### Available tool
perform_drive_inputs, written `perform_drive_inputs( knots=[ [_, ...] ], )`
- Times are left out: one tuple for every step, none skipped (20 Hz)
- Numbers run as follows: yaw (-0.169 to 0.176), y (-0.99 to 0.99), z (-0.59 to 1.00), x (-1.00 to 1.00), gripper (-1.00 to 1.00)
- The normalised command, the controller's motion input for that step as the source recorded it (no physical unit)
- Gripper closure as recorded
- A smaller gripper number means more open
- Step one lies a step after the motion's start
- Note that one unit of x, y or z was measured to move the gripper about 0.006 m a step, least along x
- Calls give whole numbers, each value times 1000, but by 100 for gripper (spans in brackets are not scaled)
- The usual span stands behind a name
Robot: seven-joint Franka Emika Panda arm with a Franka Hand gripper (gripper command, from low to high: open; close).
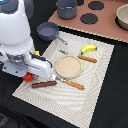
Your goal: Interact with the objects in diverse but meaningful ways.
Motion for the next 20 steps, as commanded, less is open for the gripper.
perform_drive_inputs(
  knots=[
    [0, -63, -117, 0, -100],
    [4, 0, -11, 0, -100],
    [19, 0, 43, 0, -100],
    [44, 71, 331, 31, -100],
    [94, 289, 546, 63, -100],
    [124, 391, 726, 43, -100],
    [116, 431, 743, 43, -100],
    [105, 383, 797, 31, -100],
    [94, 320, 800, 0, -100],
    [76, 289, 811, 0, -100],
    [63, 309, 909, 0, -100],
    [58, 283, 951, 0, -100],
    [49, 289, 1000, 0, -100],
    [38, 289, 1000, 11, -100],
    [23, 237, 1000, 37, -100],
    [6, 189, 1000, 134, -100],
    [0, 60, 966, 174, -100],
    [0, 0, 774, 329, -100],
    [0, 0, 626, 380, -100],
    [0, -51, 466, 383, -100]
  ],
)
